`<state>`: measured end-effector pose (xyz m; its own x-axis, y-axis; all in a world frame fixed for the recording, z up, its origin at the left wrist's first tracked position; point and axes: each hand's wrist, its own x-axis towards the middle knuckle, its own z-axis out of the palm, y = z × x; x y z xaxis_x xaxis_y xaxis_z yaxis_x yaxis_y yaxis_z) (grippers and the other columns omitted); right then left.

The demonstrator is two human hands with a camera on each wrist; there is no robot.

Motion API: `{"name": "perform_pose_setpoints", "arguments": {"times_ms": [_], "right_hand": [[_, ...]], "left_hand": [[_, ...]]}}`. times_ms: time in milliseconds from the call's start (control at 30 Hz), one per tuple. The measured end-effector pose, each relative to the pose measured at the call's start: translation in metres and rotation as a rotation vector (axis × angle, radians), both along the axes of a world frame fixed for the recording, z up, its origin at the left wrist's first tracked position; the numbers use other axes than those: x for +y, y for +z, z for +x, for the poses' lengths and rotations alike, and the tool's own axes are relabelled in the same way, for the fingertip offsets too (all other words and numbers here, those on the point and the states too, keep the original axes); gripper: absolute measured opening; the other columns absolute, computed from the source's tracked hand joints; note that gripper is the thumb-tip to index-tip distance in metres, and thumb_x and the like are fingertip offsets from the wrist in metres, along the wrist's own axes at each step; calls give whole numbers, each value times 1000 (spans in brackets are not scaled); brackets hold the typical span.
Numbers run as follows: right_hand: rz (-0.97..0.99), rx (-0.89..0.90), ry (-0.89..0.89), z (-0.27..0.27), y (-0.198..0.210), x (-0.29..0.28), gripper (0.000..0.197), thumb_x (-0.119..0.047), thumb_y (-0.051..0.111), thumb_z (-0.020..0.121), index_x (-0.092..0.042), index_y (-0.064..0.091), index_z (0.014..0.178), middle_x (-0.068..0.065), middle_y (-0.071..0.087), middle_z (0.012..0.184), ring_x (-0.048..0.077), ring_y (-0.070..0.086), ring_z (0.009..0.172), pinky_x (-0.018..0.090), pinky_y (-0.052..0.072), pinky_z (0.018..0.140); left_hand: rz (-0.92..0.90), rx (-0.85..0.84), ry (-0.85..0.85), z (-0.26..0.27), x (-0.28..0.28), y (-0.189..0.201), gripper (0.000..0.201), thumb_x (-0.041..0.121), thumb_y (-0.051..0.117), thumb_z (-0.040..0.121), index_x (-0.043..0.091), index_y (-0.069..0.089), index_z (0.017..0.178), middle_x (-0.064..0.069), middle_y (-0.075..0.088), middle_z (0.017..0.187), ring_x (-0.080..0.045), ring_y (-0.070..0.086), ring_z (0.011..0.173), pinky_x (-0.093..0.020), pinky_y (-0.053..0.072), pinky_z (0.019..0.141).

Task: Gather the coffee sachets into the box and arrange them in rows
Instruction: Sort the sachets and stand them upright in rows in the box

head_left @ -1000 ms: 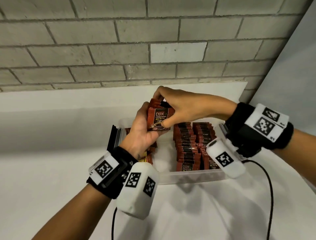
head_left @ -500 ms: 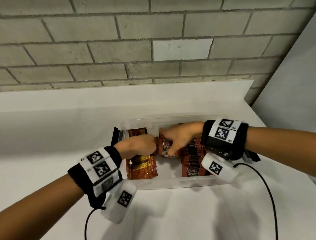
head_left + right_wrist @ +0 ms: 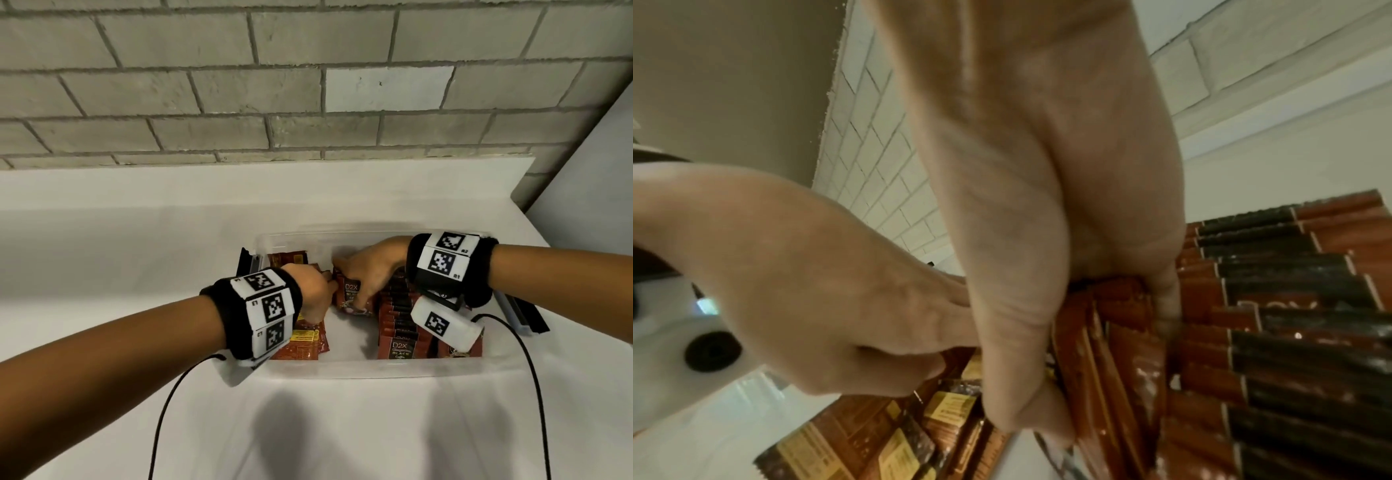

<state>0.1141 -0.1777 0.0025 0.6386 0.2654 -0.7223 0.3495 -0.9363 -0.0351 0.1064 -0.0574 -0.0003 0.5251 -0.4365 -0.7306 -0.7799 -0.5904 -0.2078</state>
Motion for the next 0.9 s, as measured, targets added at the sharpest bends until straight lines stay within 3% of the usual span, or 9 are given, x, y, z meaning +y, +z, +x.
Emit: {"name": "perform_pose_setpoints", "arguments": {"times_ms": [100,200,300,367,467,533,600,700,900], "right_hand": [[9,2,13,1,0,-4,60,-43,57,90,-1,44,132,7,53,113,15,49,91,18,40,63],[43,-5,4,1,0,-6,64,-36,60,90,2,37,136,3,43,107,13,45,89,8,36,46],[68,-64,4,1,1,-4,68,-34,63,88,2,33,137,6,42,110,17,46,95,15,42,62],[81,-116,15,1,1,-2,72,-31,66,86,2,27,137,11,43,120,23,48,104,25,42,75],[106,-152,5,1,1,-1,74,-29,67,85,1,23,136,14,44,127,21,46,100,27,40,74],[78,-161,18,-1,0,-1,75,-30,66,86,1,20,137,14,44,129,20,45,97,29,39,74],[28,-176,33,-4,-1,-2,78,-33,65,86,0,19,140,14,39,135,25,47,109,32,43,80],[-28,-205,71,-8,-1,-3,83,-36,65,85,-4,17,144,13,29,145,29,36,130,43,41,101],[58,-216,29,-5,2,-1,84,-26,69,84,-8,13,144,12,40,133,27,50,109,34,43,76]], "left_hand": [[21,-4,9,-1,-1,0,79,10,50,88,14,3,151,-13,20,156,-33,28,140,-43,37,107],[62,-11,-55,0,-1,4,74,10,53,88,19,15,151,-9,25,155,-32,37,133,-37,41,98],[132,-11,-107,3,-5,3,59,15,50,91,20,32,147,-7,39,147,-28,47,126,-31,42,85],[168,17,-63,5,-9,1,55,19,52,91,16,37,144,-7,44,143,-27,48,124,-33,43,89],[188,47,-21,9,-9,1,56,24,52,91,14,38,144,-7,42,145,-26,44,129,-37,42,100],[169,49,-16,10,-7,2,56,25,56,88,17,42,142,-5,45,144,-24,48,125,-33,45,91],[160,47,-34,8,-7,5,53,23,58,87,16,46,138,-5,49,138,-24,52,118,-31,42,80],[164,53,-53,6,-9,7,52,19,52,91,15,38,142,-8,47,137,-24,51,110,-30,41,79],[128,177,14,6,-8,12,80,11,50,90,46,9,148,-2,12,159,-28,29,137,-29,36,82]]}}
